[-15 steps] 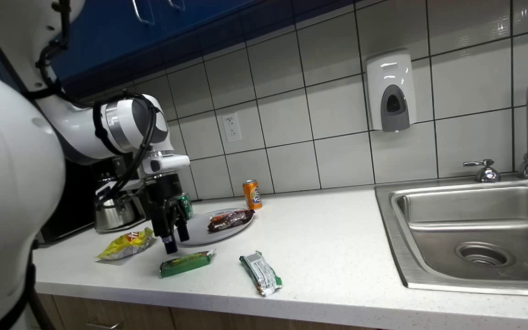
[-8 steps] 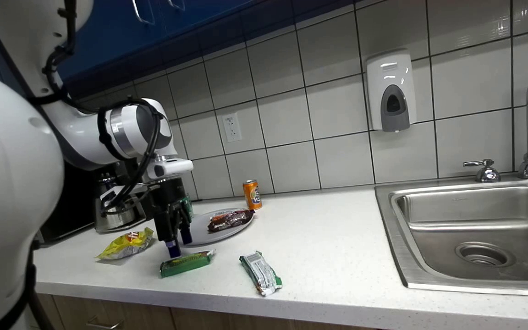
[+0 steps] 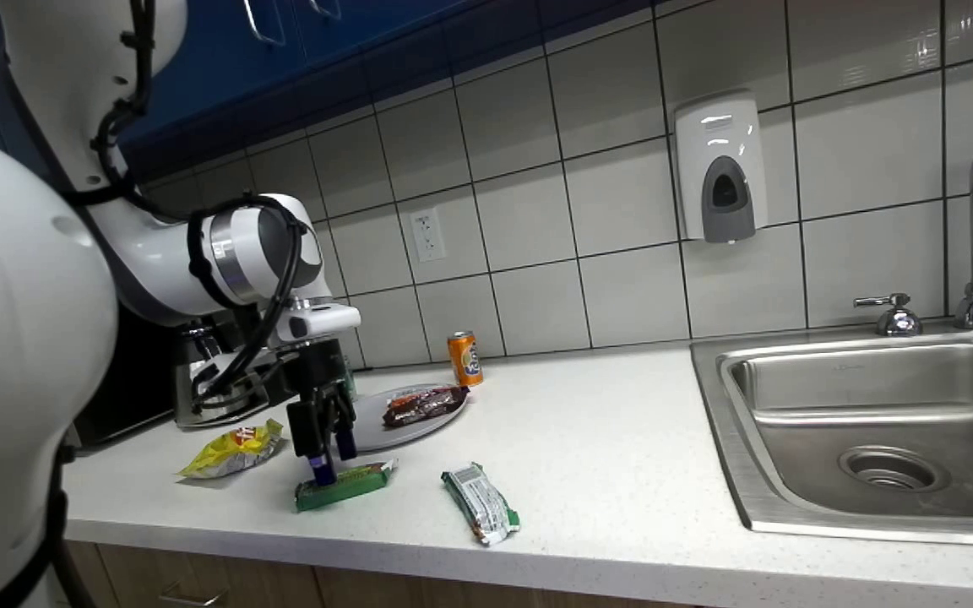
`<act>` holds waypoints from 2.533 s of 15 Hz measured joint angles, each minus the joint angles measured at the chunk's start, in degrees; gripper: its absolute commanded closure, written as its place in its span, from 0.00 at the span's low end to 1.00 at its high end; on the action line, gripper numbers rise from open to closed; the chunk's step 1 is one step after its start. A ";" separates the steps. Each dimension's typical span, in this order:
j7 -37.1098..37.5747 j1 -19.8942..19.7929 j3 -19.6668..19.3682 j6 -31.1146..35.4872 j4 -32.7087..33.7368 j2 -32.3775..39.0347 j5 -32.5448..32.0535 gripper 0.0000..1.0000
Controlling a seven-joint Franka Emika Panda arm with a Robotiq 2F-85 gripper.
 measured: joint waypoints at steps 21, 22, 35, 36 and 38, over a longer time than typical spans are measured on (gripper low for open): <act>0.00 0.00 -0.35 3.74 -0.11 2.61 -0.75 0.84; 0.00 0.00 -0.35 3.79 -0.11 2.58 -0.75 0.84; -2.24 0.02 0.81 3.90 2.24 -3.35 -1.06 0.84; -2.24 -0.04 0.81 3.90 2.71 -3.30 -1.44 0.84; -2.24 -0.23 0.81 3.90 3.77 -3.05 -2.53 0.84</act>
